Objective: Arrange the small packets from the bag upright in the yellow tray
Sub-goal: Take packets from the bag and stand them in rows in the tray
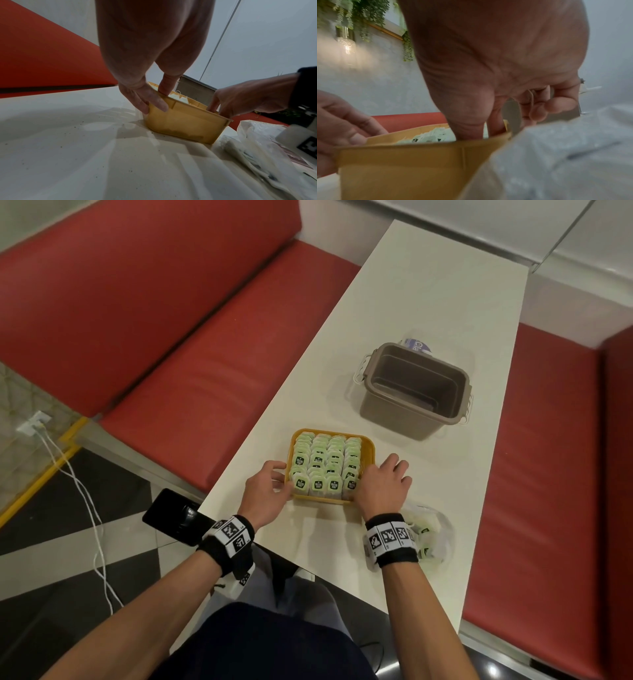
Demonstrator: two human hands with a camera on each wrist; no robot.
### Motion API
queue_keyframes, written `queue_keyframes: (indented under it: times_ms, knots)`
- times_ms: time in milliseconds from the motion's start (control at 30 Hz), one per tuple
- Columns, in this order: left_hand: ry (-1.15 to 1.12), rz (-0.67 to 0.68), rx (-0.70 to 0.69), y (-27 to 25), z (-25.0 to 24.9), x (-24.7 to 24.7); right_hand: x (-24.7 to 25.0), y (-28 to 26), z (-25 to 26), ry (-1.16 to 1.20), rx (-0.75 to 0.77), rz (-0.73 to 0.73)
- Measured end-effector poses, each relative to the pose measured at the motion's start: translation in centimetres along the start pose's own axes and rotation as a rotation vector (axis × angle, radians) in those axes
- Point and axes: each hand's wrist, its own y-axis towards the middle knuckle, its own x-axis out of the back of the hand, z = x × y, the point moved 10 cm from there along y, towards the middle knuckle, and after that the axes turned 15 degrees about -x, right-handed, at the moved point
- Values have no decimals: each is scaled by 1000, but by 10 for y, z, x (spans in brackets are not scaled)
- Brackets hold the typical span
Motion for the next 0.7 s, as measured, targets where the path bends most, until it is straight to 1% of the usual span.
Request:
queue_keyframes:
  times_ms: [67,233,367,433,500,567,633,700]
  knots:
    - [13,-1,-14,1,-2,1,-3,2,4,0,10,0]
    - [40,-2,-36,2,-4,4,-1,3,5,20,-20,-47]
    - [68,12,-46,3,-7,5,-3,0,10,22,-10,10]
    - [82,16,-49,4,-9,4,5,0,5,40,8,12]
    - [125,-12,-75,3,-15,8,29,-4,-3,116,61,-30]
    - [170,-69,-160,0,-35,11,62,-10,-24,301,91,-34]
    - [146,-101,-327,-5,-74,6,93,-14,-56,467,89,-39]
    - [131,-43,-520,-15,-123,-13,111,-15,-90,532,99,-59]
